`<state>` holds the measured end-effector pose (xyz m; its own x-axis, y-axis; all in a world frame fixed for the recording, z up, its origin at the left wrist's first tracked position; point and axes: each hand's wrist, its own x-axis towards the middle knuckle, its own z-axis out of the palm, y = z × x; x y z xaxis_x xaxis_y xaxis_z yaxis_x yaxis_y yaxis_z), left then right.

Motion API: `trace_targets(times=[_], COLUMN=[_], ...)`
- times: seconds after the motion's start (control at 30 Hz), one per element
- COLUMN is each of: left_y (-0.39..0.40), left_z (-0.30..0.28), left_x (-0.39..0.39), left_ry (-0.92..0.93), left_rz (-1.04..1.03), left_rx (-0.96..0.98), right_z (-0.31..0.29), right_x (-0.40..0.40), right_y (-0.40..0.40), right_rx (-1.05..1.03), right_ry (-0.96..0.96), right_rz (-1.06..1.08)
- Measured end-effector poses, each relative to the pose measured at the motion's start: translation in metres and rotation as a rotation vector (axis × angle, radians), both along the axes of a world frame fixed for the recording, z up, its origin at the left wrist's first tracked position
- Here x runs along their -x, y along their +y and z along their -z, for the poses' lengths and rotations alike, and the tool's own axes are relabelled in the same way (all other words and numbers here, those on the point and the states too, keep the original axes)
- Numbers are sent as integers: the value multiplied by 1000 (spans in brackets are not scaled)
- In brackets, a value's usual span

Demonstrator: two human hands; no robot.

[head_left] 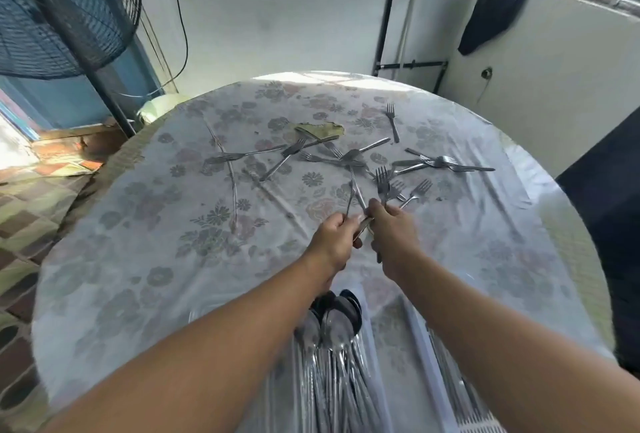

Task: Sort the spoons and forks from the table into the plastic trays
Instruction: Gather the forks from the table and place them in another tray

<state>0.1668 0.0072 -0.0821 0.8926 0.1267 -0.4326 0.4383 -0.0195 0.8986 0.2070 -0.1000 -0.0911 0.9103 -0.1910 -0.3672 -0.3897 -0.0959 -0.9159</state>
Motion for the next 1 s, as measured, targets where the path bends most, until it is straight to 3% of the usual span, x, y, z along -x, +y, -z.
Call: trace_targets(times=[0.07, 0.13, 0.3, 0.47, 0.57, 0.7, 0.8, 0.9, 1.0], left_y=[-29, -63, -148, -174, -173, -167, -162, -166, -170], left_z=[-7, -7, -9, 5, 17, 34, 43, 37, 32], left_x=[9, 17, 49, 89, 106, 122, 129, 134, 137], left_ry=[18, 28, -38, -72, -89, -52, -91, -186, -206], left_rz=[-138, -259, -180, -190, -113, 9, 171, 394, 503], left_rx=[63, 85, -78, -153, -374, -828, -1030, -1291, -1378], right_z=[-6, -13, -28, -12, 9, 35, 52, 63, 61], right_x=[10, 22, 50, 86, 114, 142, 151, 155, 152], right_y=[-30, -62, -137, -176, -184, -184, -183, -181, -180], right_rx=[236, 341, 317, 348, 453, 616, 746, 797, 767], right_ry=[-125, -194, -241, -233, -216, -180, -97, -52, -22], right_rz=[-19, -66, -22, -202, -389, -552, -659, -641, -652])
